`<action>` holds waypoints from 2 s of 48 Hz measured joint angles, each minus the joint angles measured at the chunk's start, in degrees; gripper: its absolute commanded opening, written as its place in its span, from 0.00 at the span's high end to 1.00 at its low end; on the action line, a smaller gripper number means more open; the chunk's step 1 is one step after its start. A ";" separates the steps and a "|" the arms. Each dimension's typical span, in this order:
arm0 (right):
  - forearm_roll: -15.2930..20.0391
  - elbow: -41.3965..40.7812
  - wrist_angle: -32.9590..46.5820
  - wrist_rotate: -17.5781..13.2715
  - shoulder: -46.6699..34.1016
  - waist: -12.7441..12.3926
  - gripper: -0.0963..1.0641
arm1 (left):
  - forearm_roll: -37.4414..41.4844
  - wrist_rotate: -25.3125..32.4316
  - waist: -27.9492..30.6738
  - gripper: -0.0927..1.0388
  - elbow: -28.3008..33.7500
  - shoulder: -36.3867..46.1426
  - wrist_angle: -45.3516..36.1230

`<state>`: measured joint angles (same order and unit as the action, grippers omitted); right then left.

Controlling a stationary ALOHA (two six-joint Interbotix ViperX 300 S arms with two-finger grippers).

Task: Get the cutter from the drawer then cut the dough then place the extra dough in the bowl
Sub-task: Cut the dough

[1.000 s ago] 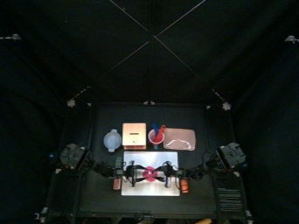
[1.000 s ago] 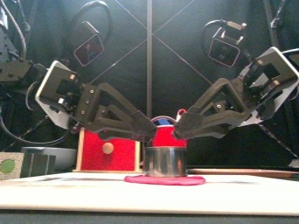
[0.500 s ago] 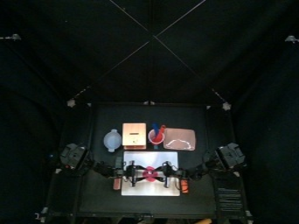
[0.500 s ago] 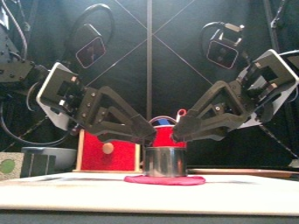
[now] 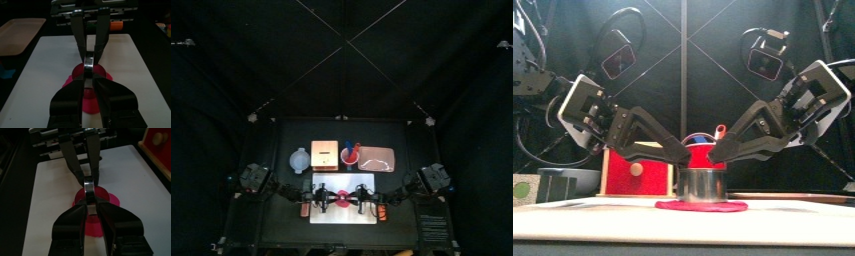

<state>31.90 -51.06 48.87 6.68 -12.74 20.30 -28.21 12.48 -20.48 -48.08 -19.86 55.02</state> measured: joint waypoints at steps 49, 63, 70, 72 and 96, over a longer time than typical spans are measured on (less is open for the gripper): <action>1.67 0.70 -11.07 -0.09 -0.09 -0.79 0.48 | 0.09 -1.23 -0.62 0.42 0.26 0.00 -4.31; 1.67 0.62 -11.34 -0.09 -0.79 -0.70 0.48 | 0.00 -1.32 -0.62 0.42 0.79 -0.62 -6.24; 1.67 0.62 -11.34 -0.09 -1.14 -0.70 0.48 | 0.00 -1.49 -0.70 0.42 1.14 -1.49 -6.59; 1.76 0.62 -11.43 -0.18 -1.23 -0.79 0.48 | 0.00 -1.67 -0.79 0.42 1.23 -2.02 -6.59; 1.76 1.05 -12.48 -0.09 -1.49 -0.97 0.48 | 0.18 -4.13 -1.14 0.42 1.41 -3.08 -6.59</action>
<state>33.66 -50.01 36.39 6.59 -14.24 19.34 -28.04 8.35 -21.62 -46.67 -22.94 48.43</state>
